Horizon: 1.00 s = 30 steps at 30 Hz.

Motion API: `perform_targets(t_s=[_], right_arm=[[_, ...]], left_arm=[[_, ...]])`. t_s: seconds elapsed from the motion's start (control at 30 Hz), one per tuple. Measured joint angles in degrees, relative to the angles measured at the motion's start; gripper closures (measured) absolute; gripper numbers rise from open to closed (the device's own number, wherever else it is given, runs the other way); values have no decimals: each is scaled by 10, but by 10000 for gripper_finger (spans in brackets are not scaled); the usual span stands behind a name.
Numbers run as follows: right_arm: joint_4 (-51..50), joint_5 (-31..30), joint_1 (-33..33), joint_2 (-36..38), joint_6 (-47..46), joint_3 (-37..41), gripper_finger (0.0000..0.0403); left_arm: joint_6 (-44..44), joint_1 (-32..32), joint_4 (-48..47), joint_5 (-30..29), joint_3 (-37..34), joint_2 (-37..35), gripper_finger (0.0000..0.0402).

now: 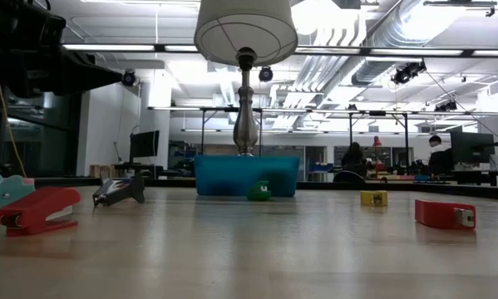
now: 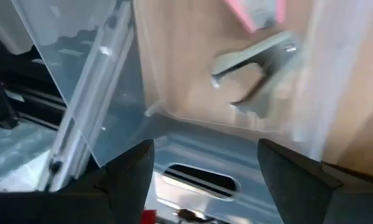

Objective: Pick and place Stapler, Stapler remover, tape
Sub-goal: Put the yellow stapler into the left transparent bin

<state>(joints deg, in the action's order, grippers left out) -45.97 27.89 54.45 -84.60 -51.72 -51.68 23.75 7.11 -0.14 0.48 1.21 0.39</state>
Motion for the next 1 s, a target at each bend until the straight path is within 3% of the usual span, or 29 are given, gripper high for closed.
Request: perform_targets(t_s=[0.23, 0.37, 0.47, 0.8, 1.0], right_arm=[[-68, -34, -38, 64, 68, 0, 126], [-109, -71, -69, 97, 156, 0, 126], [-132, -134, -98, 115, 259, 0, 126], [-143, -429, -226, 124, 686, 0, 125], [-73, -399, -373, 122, 854, 0, 125]], left_arm=[[0, 0, 0, 0, 0, 0, 400], [0, 0, 0, 0, 0, 0, 400], [0, 0, 0, 0, 0, 0, 400], [0, 0, 0, 0, 0, 0, 400], [0, 0, 0, 0, 0, 0, 400]])
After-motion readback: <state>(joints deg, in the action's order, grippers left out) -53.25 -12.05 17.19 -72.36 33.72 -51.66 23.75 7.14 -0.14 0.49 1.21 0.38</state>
